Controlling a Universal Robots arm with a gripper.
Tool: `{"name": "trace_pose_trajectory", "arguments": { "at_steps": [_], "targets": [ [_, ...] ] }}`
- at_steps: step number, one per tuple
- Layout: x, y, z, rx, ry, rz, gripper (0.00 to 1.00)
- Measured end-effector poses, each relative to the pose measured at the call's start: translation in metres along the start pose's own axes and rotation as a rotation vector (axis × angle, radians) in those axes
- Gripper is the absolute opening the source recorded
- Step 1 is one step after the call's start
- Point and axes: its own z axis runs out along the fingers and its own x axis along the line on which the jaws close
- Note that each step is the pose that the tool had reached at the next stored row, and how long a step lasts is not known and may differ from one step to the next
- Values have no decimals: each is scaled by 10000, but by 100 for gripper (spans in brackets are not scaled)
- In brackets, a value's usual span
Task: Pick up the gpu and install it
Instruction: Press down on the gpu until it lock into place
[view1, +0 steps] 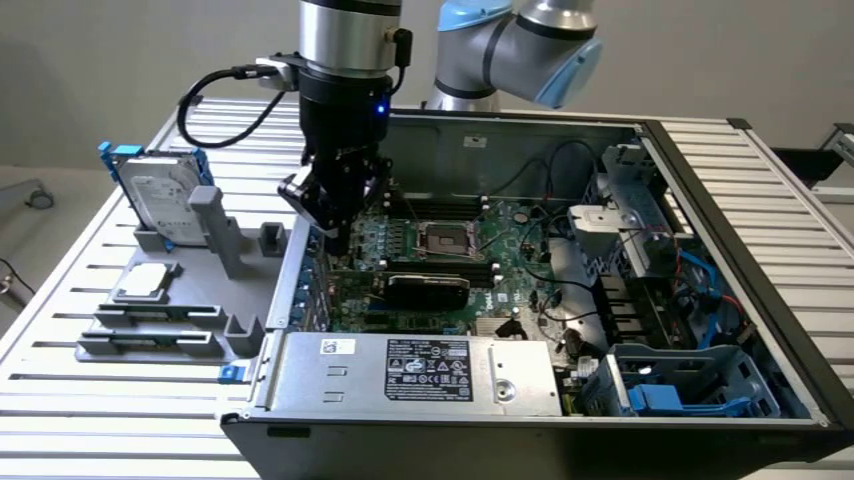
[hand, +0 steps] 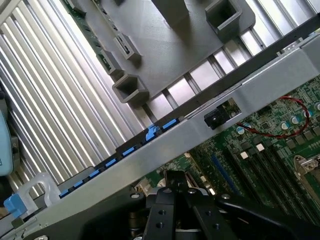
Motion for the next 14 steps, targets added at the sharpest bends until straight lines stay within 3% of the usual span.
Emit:
{"name": "trace_pose_trajectory", "arguments": {
  "at_steps": [6, 9, 14],
  "targets": [
    [-11, 5, 46, -104, 66, -35, 11],
    [-13, 7, 56, -203, 107, -68, 11],
    [-19, 9, 75, -274, 79, -67, 11]
  ]
}}
